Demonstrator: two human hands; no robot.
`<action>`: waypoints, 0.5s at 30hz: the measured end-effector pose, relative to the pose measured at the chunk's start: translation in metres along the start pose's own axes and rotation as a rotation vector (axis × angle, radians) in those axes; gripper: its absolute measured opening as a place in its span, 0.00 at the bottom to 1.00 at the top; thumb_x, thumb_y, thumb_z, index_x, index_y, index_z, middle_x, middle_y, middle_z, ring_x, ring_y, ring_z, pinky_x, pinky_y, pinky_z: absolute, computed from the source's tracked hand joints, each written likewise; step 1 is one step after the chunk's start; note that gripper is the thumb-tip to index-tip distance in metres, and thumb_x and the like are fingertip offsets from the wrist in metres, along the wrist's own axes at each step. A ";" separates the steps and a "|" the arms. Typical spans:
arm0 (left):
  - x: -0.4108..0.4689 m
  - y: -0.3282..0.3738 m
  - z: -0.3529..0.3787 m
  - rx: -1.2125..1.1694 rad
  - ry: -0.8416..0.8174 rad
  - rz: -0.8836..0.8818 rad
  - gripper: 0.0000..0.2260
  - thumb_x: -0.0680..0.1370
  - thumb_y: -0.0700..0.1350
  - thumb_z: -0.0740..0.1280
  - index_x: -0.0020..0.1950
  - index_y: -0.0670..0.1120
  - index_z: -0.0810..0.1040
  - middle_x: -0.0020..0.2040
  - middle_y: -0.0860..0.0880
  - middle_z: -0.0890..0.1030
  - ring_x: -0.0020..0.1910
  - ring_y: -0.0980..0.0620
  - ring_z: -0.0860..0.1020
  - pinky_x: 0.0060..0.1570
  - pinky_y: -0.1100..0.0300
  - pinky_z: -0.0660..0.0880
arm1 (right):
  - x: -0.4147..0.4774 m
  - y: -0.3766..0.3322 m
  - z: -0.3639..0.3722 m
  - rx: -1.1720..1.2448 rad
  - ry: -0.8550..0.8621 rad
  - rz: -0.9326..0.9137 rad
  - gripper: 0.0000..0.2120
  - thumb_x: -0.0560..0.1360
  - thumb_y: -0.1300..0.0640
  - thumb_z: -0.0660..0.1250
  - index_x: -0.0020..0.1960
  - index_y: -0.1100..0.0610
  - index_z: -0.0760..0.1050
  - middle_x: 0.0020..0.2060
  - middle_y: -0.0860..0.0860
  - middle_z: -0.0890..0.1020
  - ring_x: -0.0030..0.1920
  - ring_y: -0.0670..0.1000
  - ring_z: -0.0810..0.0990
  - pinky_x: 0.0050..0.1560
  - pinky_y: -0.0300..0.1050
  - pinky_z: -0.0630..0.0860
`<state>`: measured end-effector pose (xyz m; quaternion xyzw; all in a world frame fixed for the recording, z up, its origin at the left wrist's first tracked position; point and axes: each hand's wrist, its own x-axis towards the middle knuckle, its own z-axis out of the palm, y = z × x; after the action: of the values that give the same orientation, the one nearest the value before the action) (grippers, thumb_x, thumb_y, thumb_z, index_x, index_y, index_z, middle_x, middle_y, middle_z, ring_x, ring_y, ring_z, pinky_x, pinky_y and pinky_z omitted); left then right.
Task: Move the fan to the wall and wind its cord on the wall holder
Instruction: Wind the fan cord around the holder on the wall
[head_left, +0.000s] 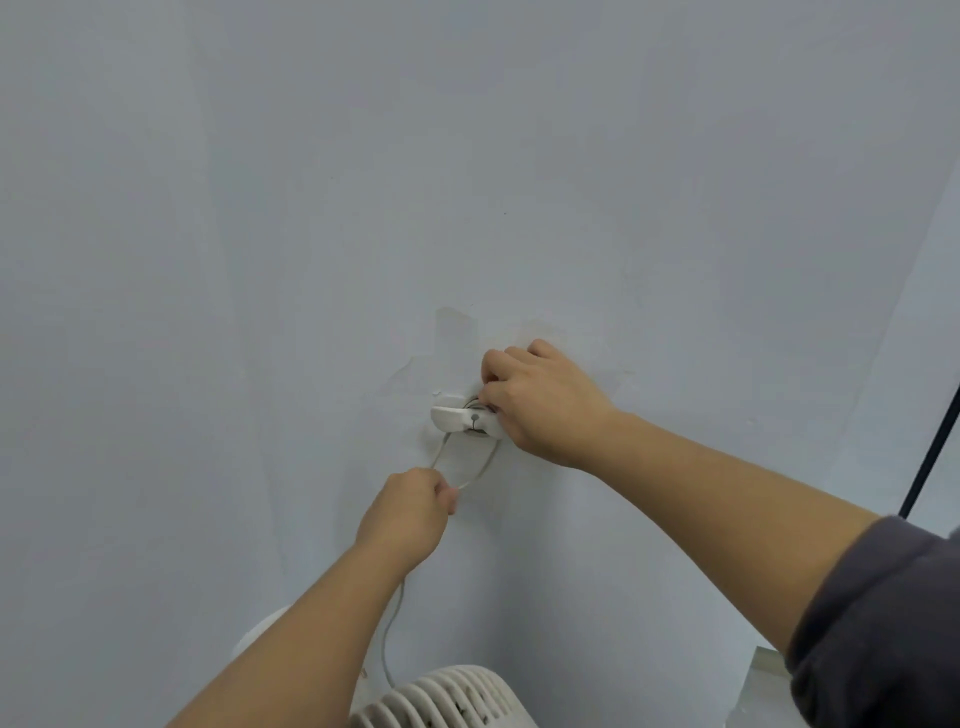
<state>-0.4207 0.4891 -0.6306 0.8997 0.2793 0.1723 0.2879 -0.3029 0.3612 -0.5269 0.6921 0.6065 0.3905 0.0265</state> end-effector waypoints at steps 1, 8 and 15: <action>-0.001 -0.002 -0.002 -0.025 0.028 -0.031 0.13 0.80 0.48 0.61 0.36 0.49 0.76 0.38 0.49 0.80 0.36 0.48 0.76 0.41 0.56 0.75 | 0.002 -0.002 -0.004 0.022 -0.033 0.008 0.04 0.70 0.59 0.67 0.39 0.57 0.81 0.41 0.52 0.77 0.37 0.54 0.75 0.40 0.44 0.62; 0.001 -0.004 -0.009 -0.101 0.149 -0.169 0.14 0.80 0.52 0.60 0.39 0.47 0.78 0.34 0.50 0.76 0.34 0.48 0.74 0.38 0.57 0.73 | 0.013 -0.016 -0.012 0.006 -0.209 0.089 0.05 0.78 0.53 0.61 0.51 0.54 0.71 0.46 0.50 0.79 0.44 0.54 0.78 0.47 0.45 0.61; 0.006 0.000 -0.016 -0.105 0.299 -0.182 0.14 0.80 0.52 0.59 0.40 0.47 0.77 0.36 0.50 0.77 0.36 0.47 0.75 0.36 0.57 0.69 | 0.015 -0.018 -0.010 0.049 -0.235 0.147 0.07 0.76 0.59 0.64 0.51 0.50 0.73 0.41 0.46 0.73 0.37 0.51 0.71 0.44 0.44 0.56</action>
<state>-0.4234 0.4989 -0.6173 0.8189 0.3899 0.2915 0.3040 -0.3242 0.3745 -0.5214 0.7760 0.5563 0.2928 0.0518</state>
